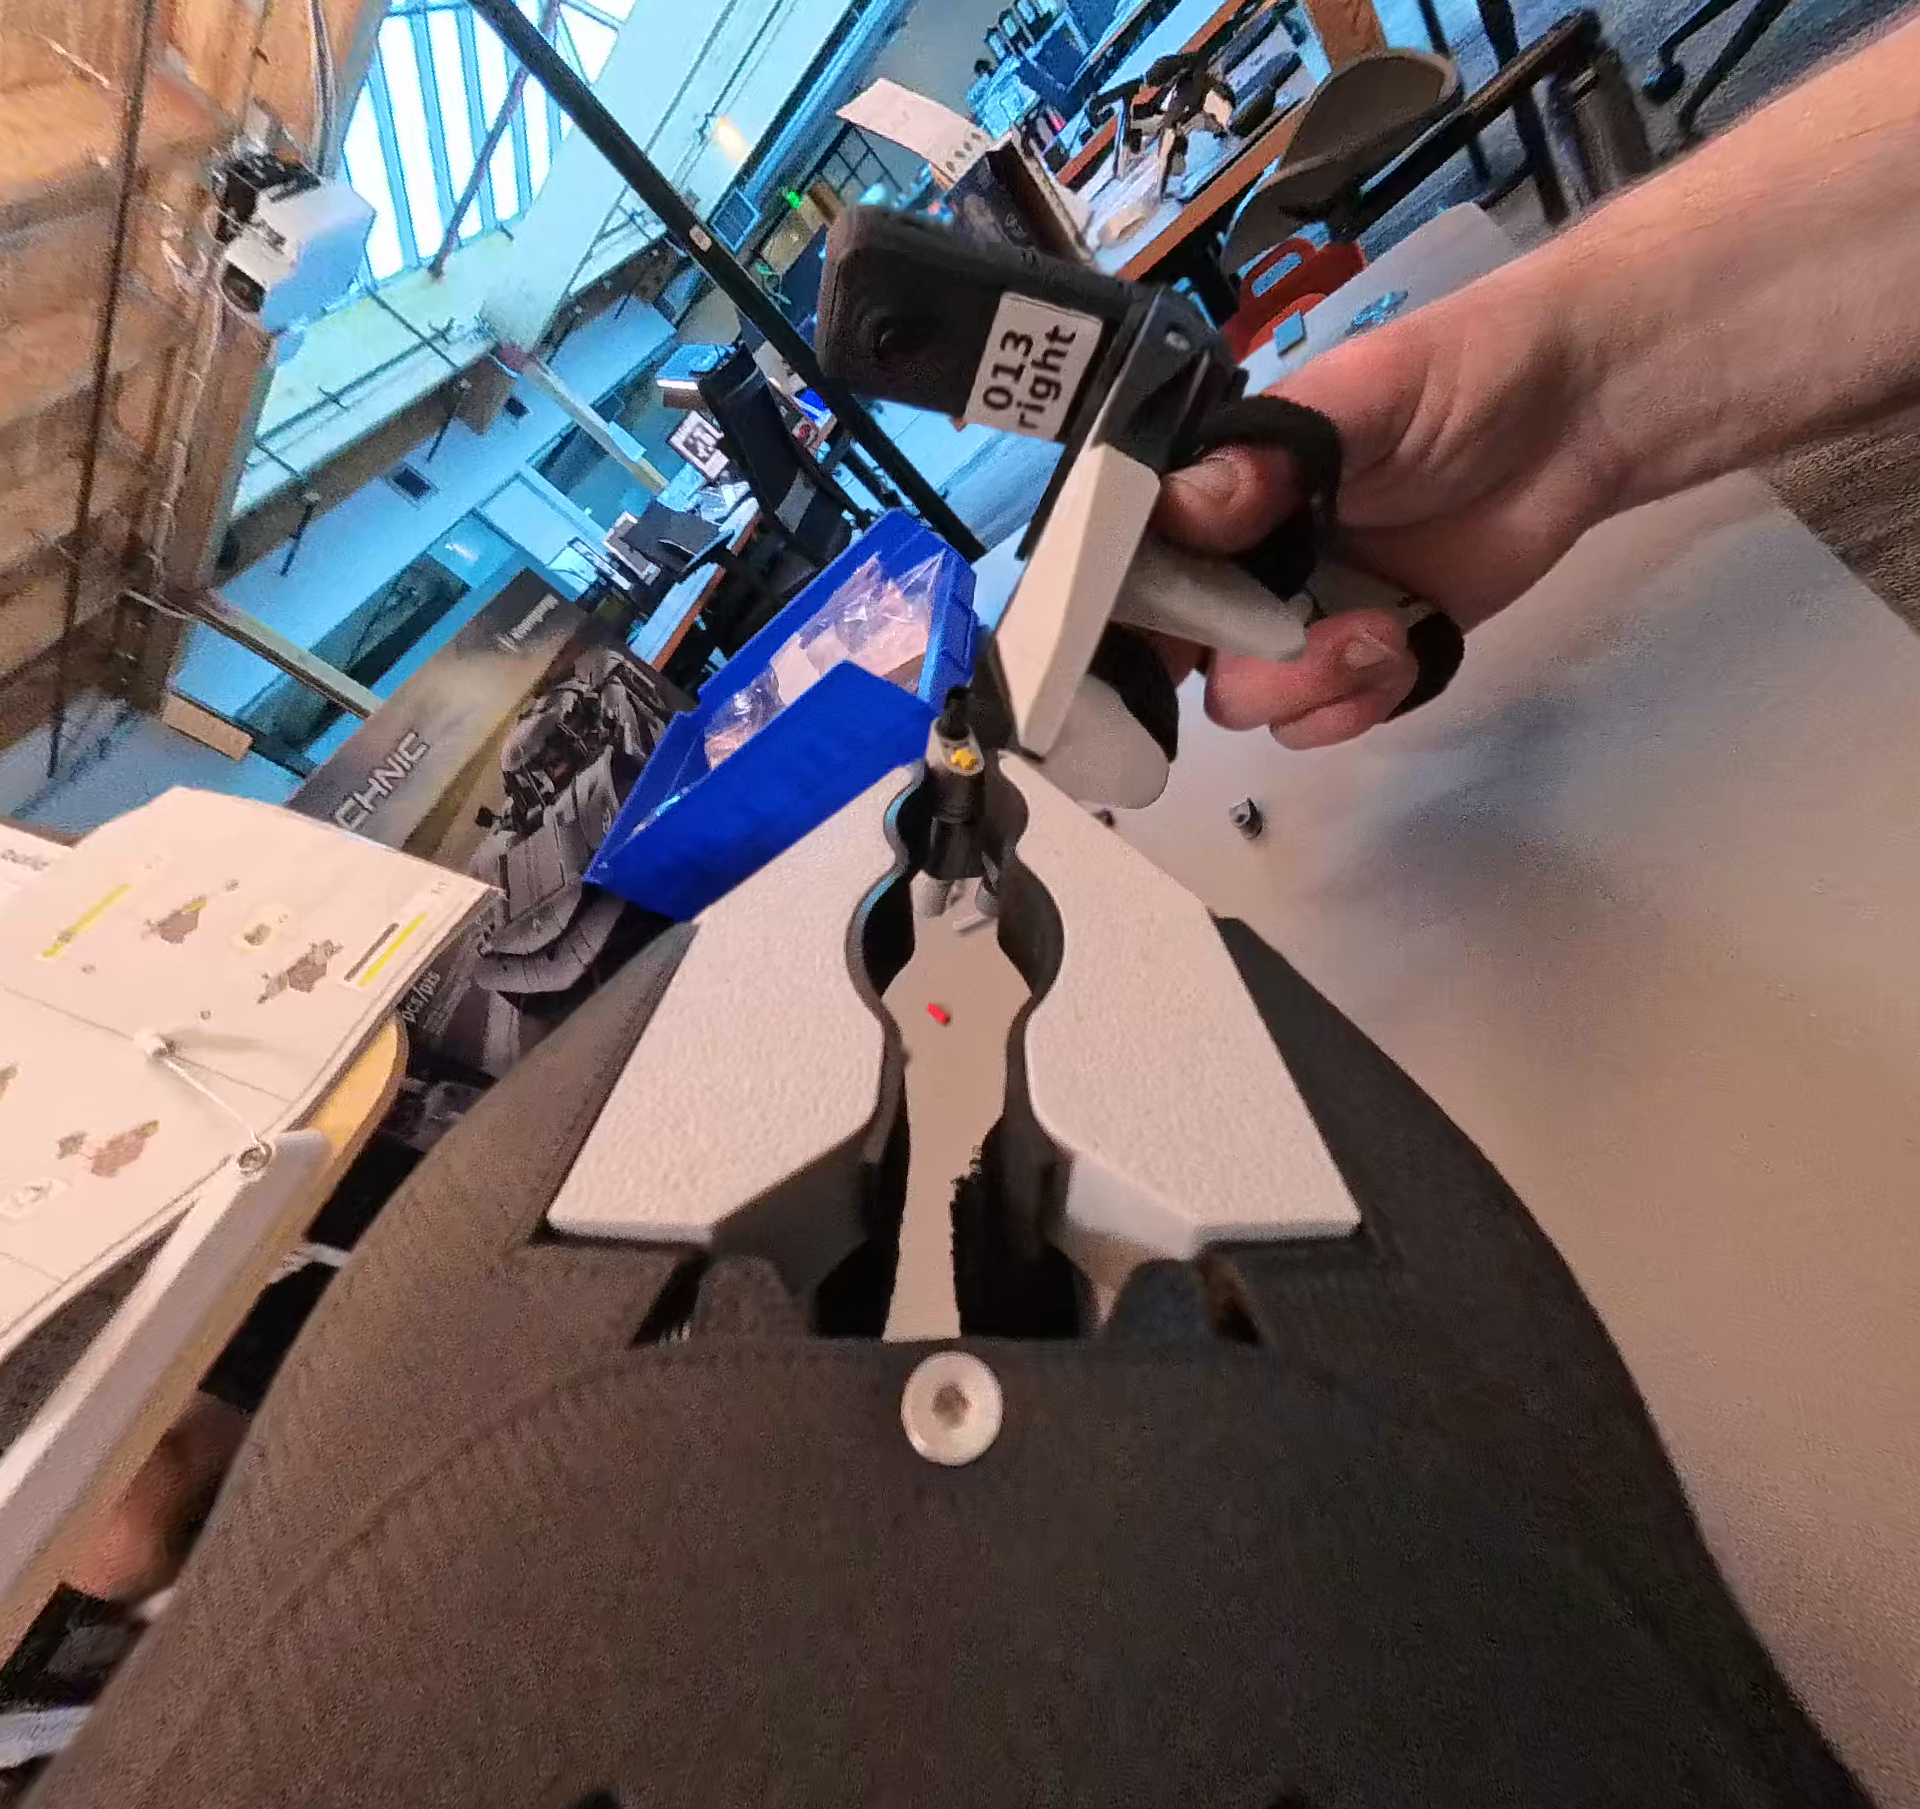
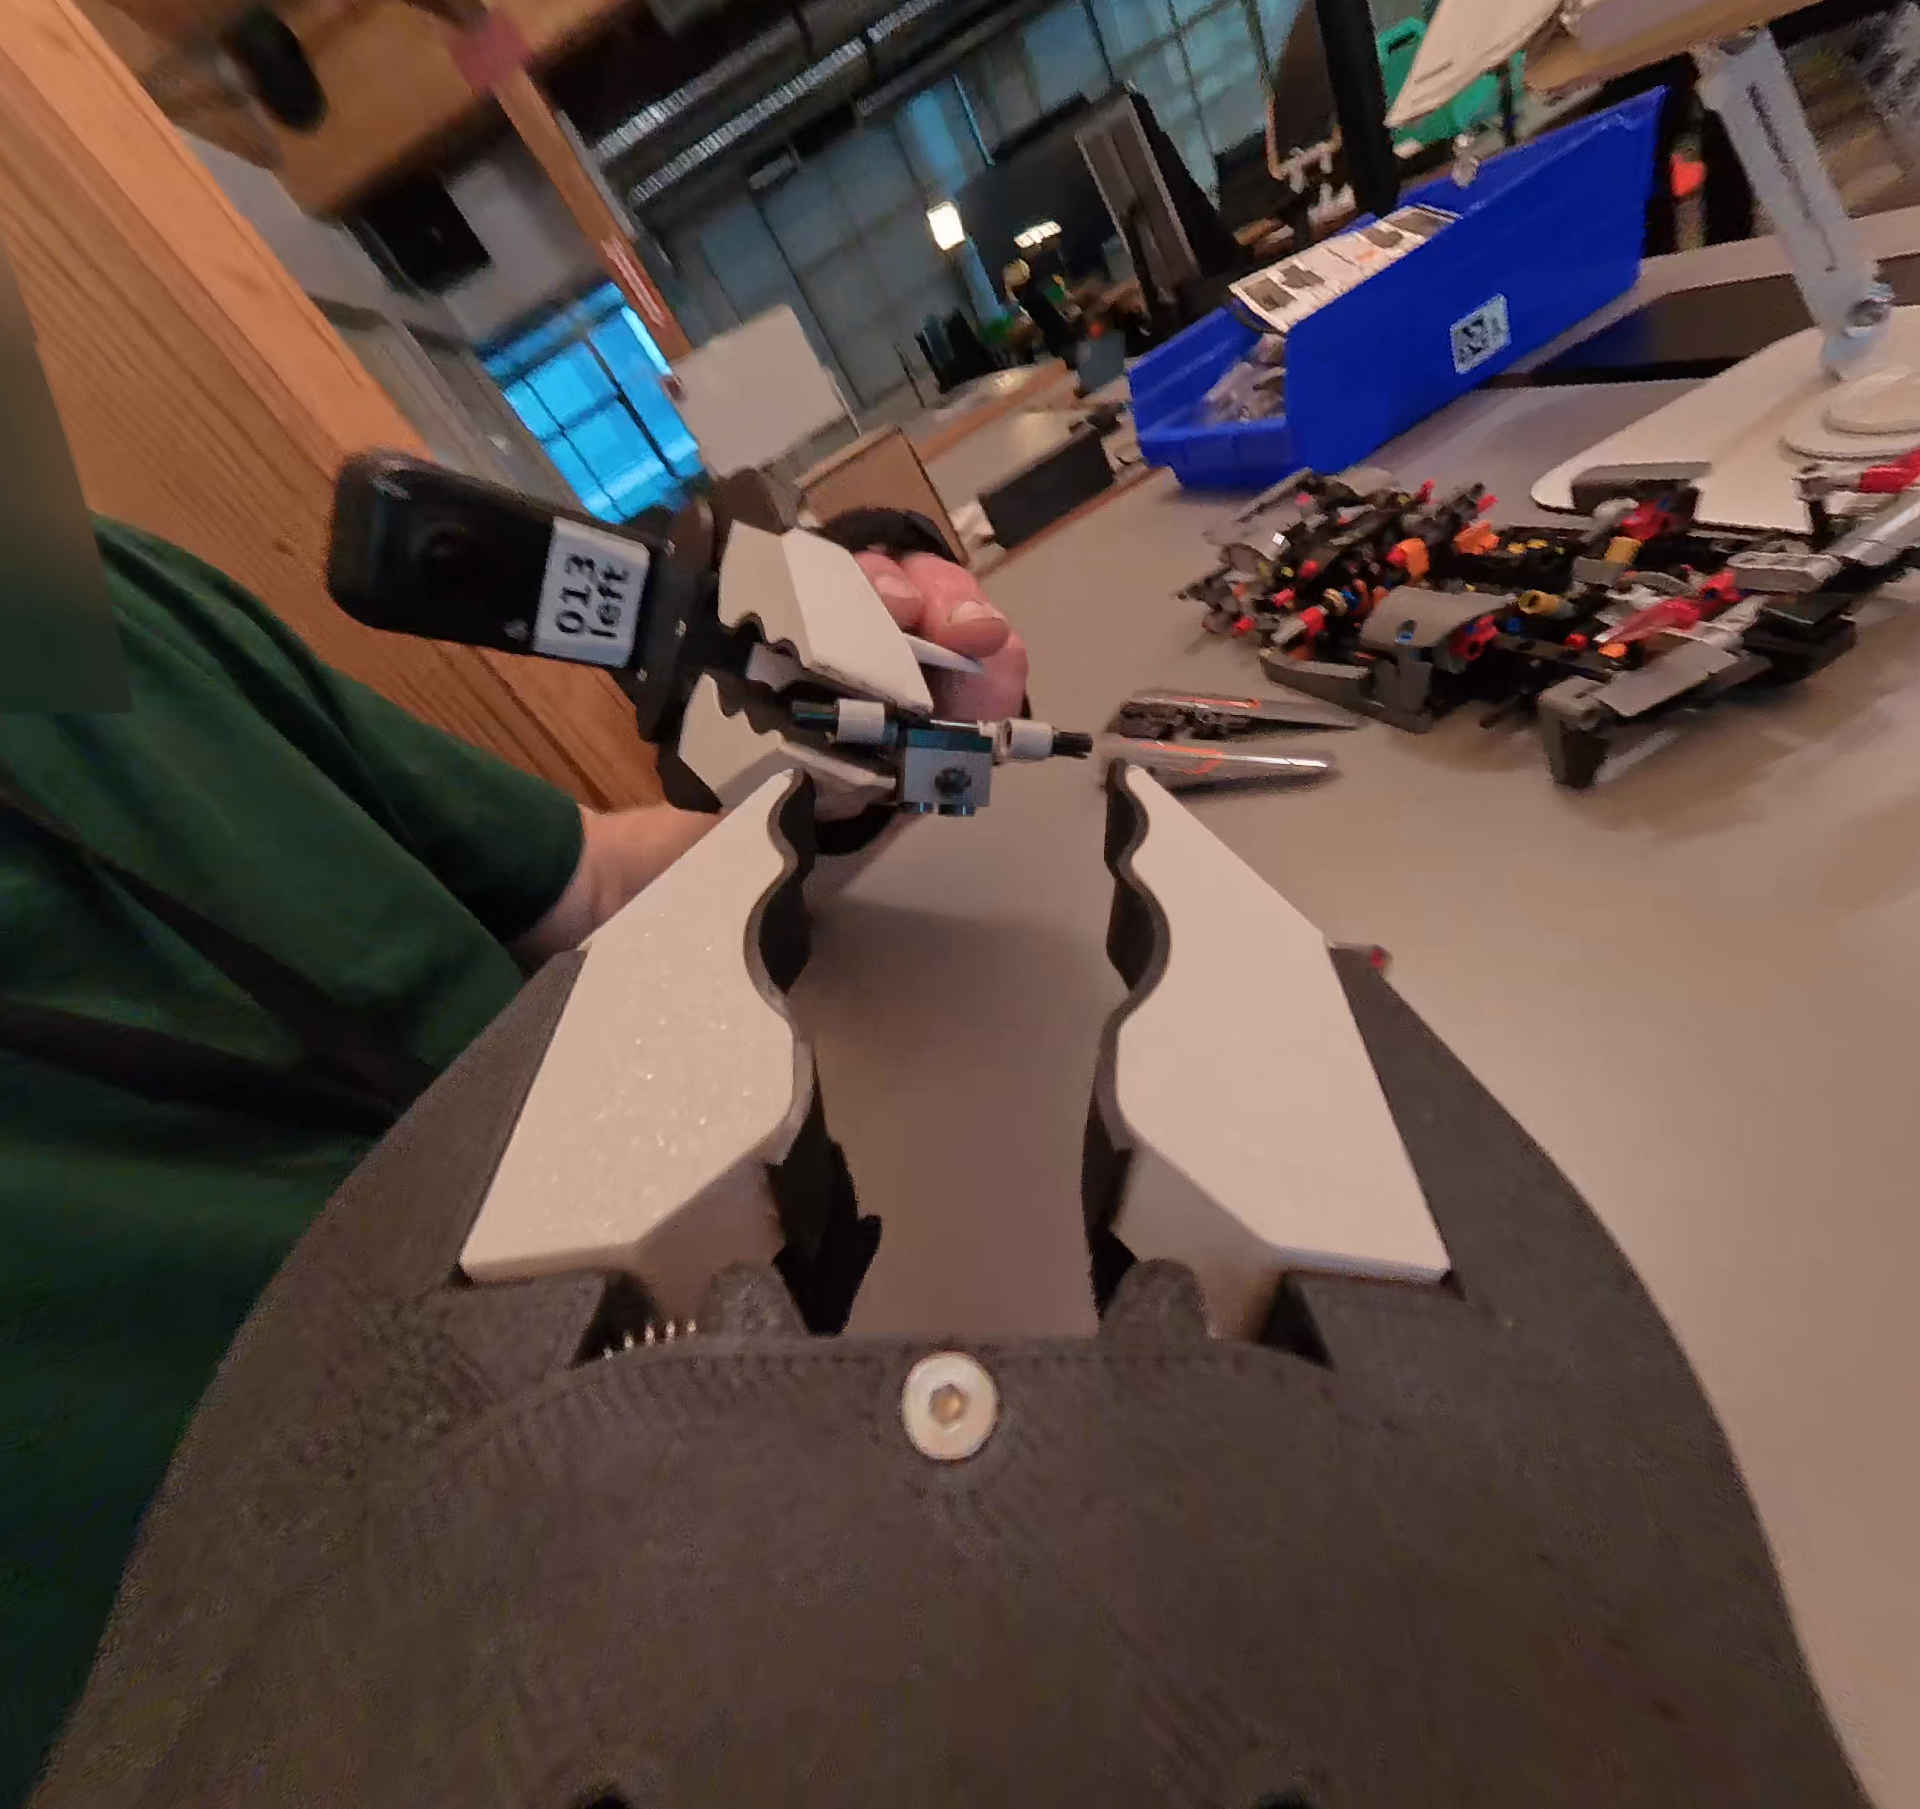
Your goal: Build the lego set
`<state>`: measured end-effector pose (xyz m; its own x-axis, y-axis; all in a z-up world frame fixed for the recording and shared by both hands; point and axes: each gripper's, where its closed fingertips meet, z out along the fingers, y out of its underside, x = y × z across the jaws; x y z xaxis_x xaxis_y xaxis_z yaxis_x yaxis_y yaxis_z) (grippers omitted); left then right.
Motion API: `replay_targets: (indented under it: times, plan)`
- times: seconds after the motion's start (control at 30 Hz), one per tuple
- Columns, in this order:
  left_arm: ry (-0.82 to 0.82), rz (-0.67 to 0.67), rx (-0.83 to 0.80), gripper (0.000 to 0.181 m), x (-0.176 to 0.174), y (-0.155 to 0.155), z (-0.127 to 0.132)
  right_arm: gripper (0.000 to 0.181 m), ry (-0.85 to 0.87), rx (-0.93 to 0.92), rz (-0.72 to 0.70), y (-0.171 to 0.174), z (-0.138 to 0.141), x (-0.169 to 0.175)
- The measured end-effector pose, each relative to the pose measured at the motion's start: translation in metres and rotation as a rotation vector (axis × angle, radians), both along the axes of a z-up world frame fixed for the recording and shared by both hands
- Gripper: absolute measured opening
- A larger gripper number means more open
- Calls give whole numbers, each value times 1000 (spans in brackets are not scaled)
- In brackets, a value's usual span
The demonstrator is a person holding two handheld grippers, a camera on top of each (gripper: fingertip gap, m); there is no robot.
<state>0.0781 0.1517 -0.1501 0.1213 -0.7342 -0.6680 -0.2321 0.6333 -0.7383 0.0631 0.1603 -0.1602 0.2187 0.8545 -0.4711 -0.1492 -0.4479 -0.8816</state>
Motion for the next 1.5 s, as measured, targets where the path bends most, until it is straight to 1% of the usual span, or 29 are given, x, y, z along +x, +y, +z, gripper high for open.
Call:
replay_targets:
  times: [0.1, 0.17, 0.3, 0.7, 0.9, 1.1, 1.23, 1.5]
  plan:
    - [0, -1, 41, 7, 1, -5, 2, 58, 70, -50, 41, -3, 7, -2]
    - [-5, -2, 54, 7, 1, -5, 3, 54, 72, -64, 51, -5, 8, -4]
    - [-22, -20, 56, 7, 2, -10, 7, 53, 80, -80, 84, -10, 10, -4]
    - [-49, -33, -16, 8, 9, -8, 3, 48, 166, -113, 38, -6, 6, 7]
    - [-64, -48, -48, 10, 10, -8, 6, 47, 246, -153, 64, -6, 7, 8]
    - [-79, -46, -61, 12, 10, -4, 9, 47, 282, -148, 61, -3, 10, 9]
    - [-74, -59, -72, 14, 11, -5, 9, 46, 337, -167, 54, 2, 13, 14]
    - [-66, -28, -86, 20, 10, 5, 5, 46, 316, -153, 30, 10, 13, 18]
